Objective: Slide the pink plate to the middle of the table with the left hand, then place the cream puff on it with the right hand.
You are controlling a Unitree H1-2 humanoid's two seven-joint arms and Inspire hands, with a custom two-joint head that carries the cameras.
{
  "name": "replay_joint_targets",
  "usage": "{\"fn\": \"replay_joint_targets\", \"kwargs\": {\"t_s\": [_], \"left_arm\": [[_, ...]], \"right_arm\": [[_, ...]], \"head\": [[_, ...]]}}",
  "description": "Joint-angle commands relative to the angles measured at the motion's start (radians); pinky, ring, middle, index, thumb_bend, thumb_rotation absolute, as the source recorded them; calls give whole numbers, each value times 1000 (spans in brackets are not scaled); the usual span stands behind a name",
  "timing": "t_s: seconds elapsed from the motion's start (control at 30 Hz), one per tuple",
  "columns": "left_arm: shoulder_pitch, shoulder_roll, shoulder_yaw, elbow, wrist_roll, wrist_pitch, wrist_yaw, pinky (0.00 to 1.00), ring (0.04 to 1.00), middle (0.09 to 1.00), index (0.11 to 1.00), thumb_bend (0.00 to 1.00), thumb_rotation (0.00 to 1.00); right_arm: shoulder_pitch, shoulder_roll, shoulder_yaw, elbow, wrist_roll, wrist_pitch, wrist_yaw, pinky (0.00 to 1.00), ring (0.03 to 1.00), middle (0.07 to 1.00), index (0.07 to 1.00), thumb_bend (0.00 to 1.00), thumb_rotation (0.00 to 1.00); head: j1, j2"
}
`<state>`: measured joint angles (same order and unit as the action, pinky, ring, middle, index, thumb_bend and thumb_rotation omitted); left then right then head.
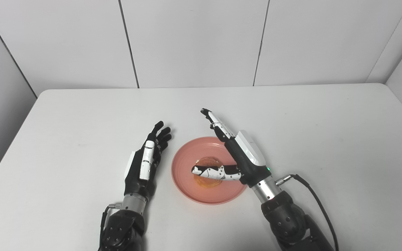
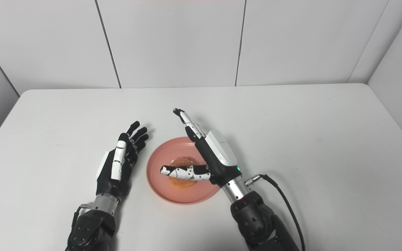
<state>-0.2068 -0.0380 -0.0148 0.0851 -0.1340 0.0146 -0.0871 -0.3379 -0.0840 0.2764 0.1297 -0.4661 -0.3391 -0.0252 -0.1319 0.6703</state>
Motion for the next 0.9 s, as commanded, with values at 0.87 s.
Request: {"fn": "replay_joint_targets", "kwargs": {"t_s": [0.87], "left_arm": [[30, -5, -28, -7, 20, -28, -1, 1000, 993, 978, 966, 583, 1000]], "right_arm": [[78, 98, -172, -38, 251, 136, -30, 1000, 1000, 1000, 1000, 603, 953]], "head": [[7, 7]]}}
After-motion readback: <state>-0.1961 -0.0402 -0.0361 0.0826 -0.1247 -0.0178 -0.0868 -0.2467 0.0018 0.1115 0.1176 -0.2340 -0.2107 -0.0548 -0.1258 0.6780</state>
